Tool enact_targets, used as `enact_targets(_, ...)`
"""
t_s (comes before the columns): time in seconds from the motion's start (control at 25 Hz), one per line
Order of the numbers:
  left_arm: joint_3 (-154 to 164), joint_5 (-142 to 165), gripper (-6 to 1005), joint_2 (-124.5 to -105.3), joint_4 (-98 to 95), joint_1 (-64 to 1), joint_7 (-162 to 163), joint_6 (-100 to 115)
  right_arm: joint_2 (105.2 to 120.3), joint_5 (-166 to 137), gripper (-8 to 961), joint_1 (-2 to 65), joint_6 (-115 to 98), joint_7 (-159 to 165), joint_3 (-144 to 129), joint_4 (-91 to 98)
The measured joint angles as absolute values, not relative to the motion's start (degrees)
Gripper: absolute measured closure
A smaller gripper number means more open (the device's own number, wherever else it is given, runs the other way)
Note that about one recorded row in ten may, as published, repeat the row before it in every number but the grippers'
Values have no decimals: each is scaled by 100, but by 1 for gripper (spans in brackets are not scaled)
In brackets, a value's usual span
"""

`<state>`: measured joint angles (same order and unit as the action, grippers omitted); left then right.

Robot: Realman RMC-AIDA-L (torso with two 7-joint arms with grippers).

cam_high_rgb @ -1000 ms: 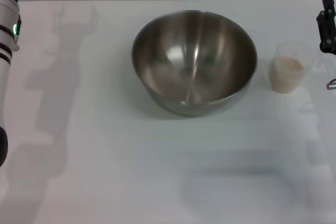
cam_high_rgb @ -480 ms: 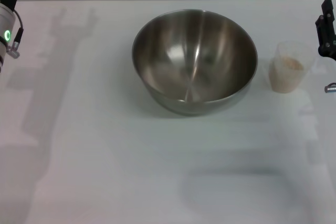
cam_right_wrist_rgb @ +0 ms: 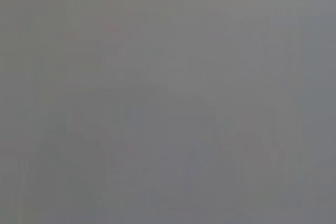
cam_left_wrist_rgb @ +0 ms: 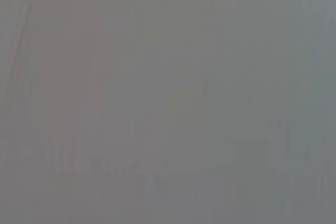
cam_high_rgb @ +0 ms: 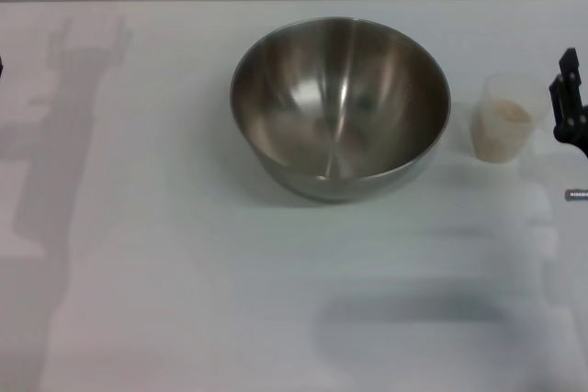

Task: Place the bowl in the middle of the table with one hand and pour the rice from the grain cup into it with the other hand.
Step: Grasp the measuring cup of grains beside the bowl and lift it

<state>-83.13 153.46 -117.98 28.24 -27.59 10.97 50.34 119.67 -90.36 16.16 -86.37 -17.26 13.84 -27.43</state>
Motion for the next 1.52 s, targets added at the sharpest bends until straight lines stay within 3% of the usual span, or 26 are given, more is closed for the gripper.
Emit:
enact_targets(0.24,-8324,15542,184,-11808,2799,-2842,577,4744,11974,-8966,387,1313,-8550,-1723,1376,-3027)
enact_targets(1.52,-8300,15548,184,-11814,2452,-2989,341,4619,11968,-8657,386,1140,-7838,-1283,1321,-2838)
